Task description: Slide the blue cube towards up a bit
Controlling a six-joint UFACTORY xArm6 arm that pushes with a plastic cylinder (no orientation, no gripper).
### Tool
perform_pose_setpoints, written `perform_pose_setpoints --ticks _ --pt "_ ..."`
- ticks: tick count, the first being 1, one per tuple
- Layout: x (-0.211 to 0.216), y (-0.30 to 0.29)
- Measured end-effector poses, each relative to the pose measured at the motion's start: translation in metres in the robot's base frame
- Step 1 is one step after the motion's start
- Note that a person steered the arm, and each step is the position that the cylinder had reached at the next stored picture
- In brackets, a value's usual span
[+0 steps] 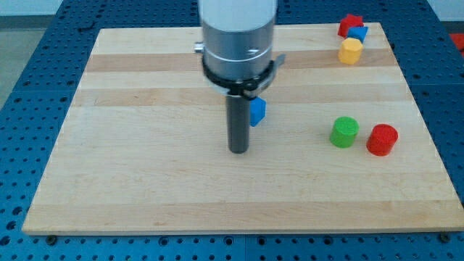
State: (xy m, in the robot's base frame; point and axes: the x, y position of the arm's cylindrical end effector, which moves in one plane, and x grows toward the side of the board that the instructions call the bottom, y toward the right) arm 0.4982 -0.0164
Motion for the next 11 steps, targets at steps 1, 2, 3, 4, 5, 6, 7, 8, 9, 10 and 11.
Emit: perform_pose_setpoints --ticks 1,2,3,4,5,6,7,8,9,10,11 --pt "-0.006 -0.006" --pt "-0.021 -0.006" --pt "-0.035 -0.004" --pt "-0.049 0.012" --pt "-0.062 0.032" --pt "-0.063 0.037" --pt "-0.057 0.037" --pt "-0.056 0.047" --pt "-0.056 0.064" --pt "-0.065 0.067" --pt "-0.077 0.067"
